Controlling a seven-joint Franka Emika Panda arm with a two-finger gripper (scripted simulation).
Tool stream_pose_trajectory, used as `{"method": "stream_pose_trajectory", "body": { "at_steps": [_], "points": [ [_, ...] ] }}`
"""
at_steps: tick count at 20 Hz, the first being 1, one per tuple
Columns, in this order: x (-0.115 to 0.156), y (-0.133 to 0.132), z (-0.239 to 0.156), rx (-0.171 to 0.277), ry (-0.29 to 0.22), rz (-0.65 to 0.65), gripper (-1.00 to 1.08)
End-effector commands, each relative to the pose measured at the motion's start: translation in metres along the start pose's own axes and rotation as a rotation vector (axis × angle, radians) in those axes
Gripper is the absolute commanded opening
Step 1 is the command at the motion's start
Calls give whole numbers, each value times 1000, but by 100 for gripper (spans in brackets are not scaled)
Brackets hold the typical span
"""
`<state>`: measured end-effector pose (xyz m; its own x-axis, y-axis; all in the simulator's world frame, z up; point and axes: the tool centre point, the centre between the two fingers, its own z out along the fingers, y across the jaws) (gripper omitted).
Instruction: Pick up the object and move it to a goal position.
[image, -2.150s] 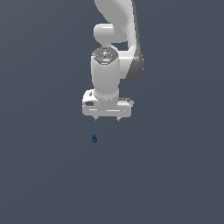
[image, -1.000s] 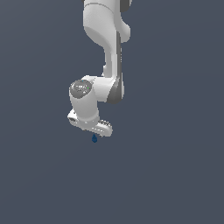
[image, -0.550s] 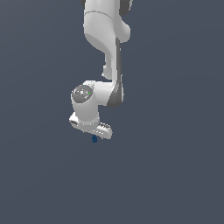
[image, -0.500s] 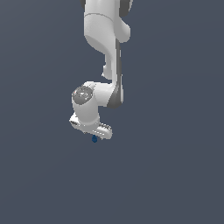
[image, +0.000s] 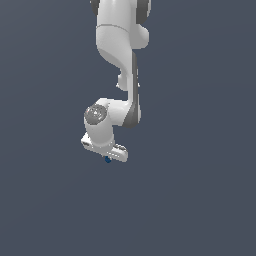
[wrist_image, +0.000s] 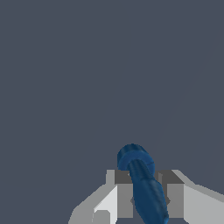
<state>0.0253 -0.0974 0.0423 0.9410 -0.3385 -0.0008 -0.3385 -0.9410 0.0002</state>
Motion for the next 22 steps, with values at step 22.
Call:
{"method": "stream_pose_trajectory", "body": {
  "at_steps": [22],
  "points": [
    [30,-4,-50,-8,72,116,-100]
  ]
}}
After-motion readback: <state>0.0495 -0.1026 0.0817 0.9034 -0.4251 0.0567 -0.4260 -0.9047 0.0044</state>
